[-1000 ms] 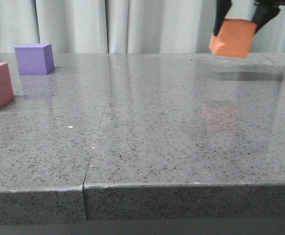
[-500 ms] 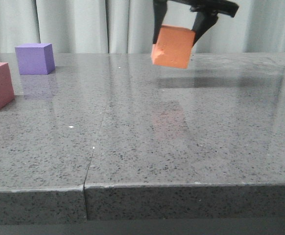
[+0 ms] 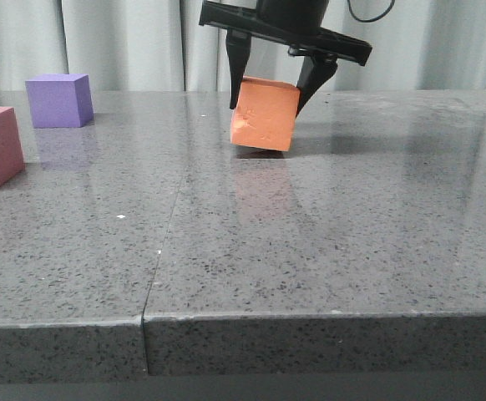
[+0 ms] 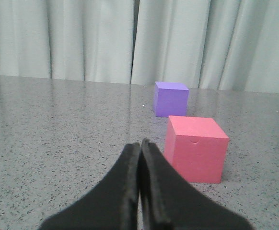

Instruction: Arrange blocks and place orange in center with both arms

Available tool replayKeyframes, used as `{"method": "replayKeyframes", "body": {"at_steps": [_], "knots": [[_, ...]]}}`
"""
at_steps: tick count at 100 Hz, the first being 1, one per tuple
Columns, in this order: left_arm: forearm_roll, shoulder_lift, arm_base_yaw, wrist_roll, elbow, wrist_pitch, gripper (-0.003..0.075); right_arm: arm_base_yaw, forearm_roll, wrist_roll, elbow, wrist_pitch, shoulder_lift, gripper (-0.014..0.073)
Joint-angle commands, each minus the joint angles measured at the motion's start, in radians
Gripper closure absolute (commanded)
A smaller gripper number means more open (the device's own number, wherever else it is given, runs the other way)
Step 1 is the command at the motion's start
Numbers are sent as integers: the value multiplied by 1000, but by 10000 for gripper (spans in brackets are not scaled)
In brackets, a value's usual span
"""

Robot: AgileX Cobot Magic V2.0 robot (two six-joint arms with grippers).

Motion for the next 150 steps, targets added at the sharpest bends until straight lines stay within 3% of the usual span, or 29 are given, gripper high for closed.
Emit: {"method": "replayKeyframes", "body": {"at_steps": [1,9,24,31,119,130,150], "knots": [[-7,-28,2,2,40,-84,741,-1,7,0,-30,2,-62,260],[-7,-28,2,2,40,-84,741,-1,7,0,-30,1,-62,214],[-7,-28,2,2,40,-84,741,-1,7,0,-30,0,-62,-1],[-7,-28,2,2,40,-84,741,-1,7,0,-30,0,-62,-49],[-7,-28,2,2,40,-84,741,-1,-28,-53,-30,90,-202,-48],[-7,-28,2,2,40,-84,741,-1,-37,-78,-26,91,-223,53],[-7,-28,2,2,40,-84,741,-1,-56,-100,35,91,-267,421]]}}
